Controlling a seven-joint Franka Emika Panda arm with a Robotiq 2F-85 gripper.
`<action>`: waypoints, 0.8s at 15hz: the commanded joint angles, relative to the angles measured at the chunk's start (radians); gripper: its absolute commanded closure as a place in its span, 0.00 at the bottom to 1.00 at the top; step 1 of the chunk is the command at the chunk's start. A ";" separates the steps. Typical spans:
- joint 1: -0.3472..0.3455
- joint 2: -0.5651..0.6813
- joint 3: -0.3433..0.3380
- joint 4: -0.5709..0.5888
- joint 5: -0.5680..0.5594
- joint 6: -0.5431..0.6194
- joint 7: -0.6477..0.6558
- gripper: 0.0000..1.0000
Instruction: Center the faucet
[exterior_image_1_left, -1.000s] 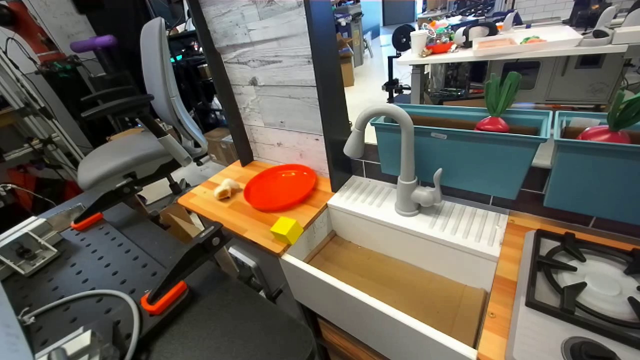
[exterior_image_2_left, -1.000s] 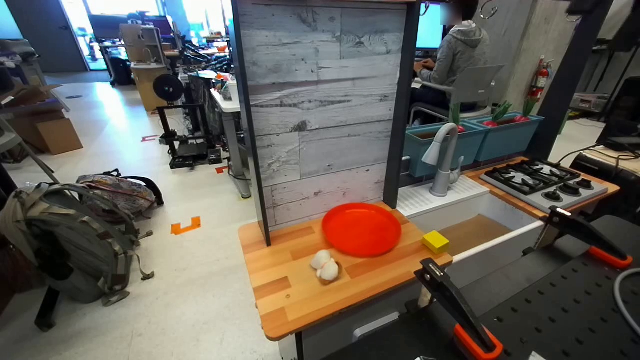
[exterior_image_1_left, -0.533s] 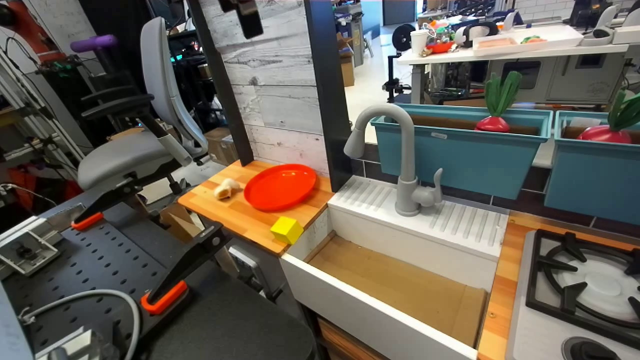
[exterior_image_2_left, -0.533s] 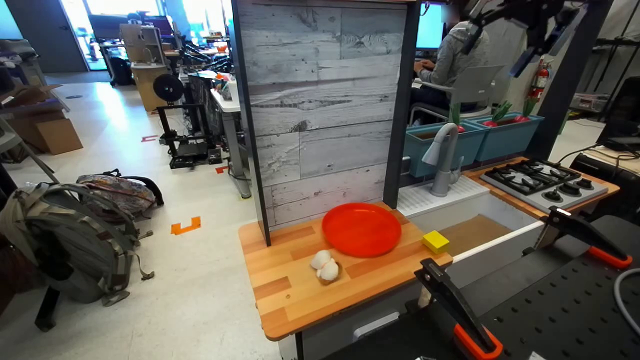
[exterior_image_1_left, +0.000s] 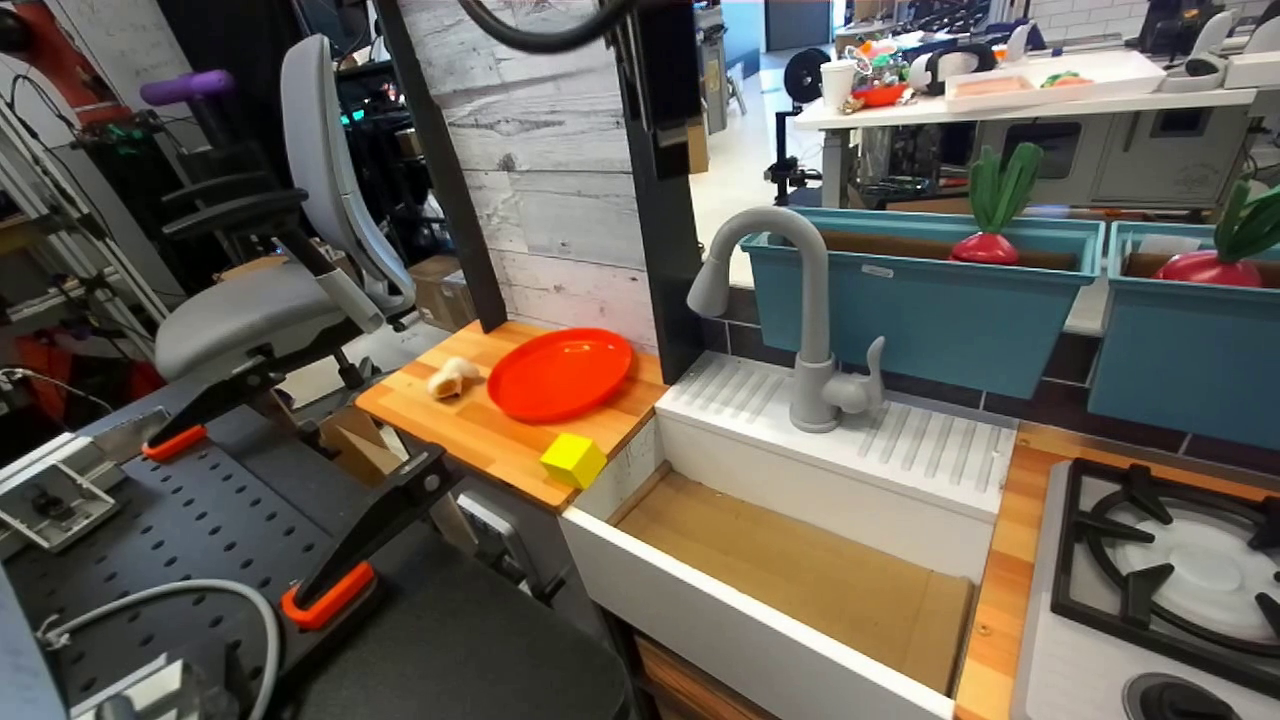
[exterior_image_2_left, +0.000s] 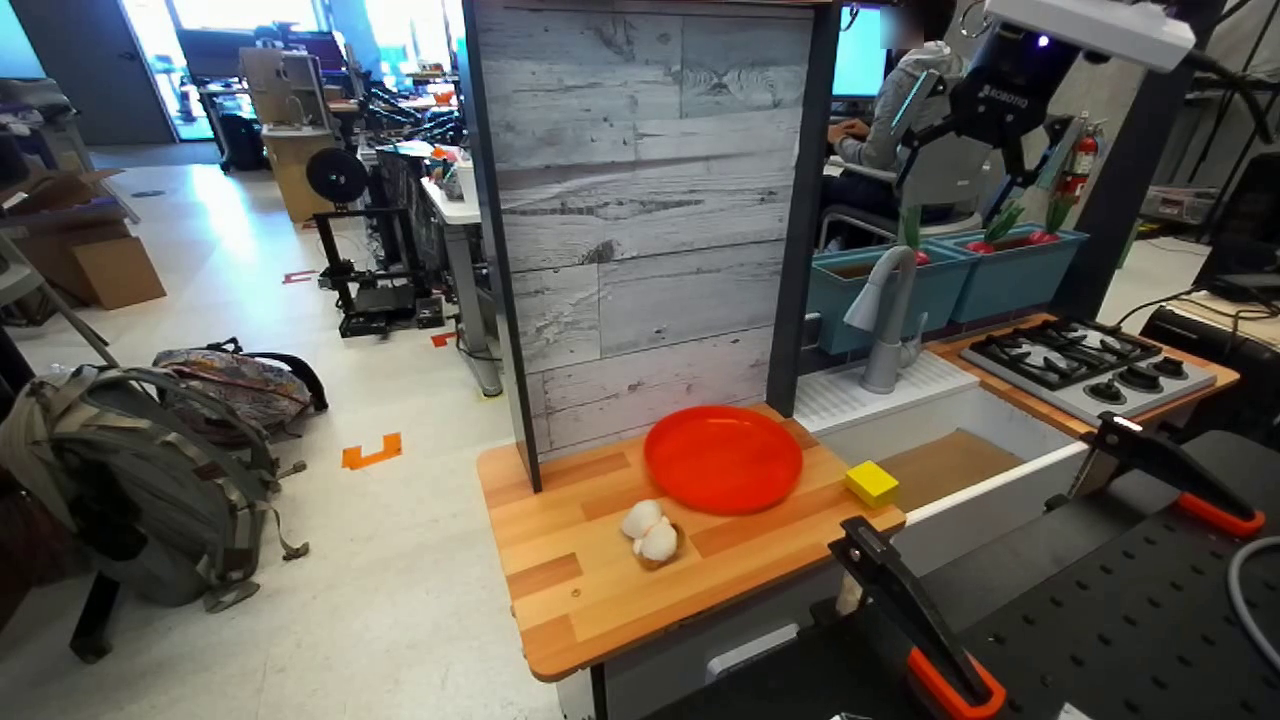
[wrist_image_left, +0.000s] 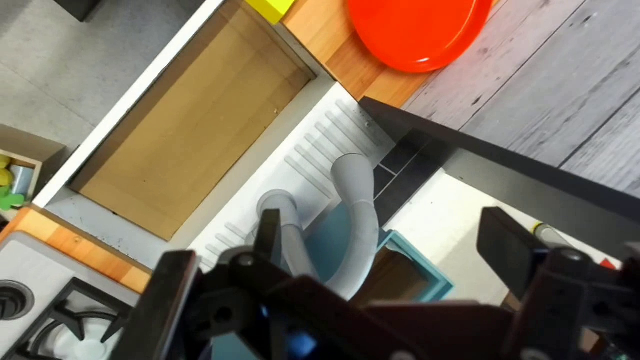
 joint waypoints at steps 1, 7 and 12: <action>-0.058 0.140 0.033 0.149 -0.015 -0.048 0.088 0.00; -0.073 0.280 0.041 0.268 -0.035 -0.049 0.190 0.00; -0.070 0.360 0.050 0.342 -0.041 -0.069 0.239 0.00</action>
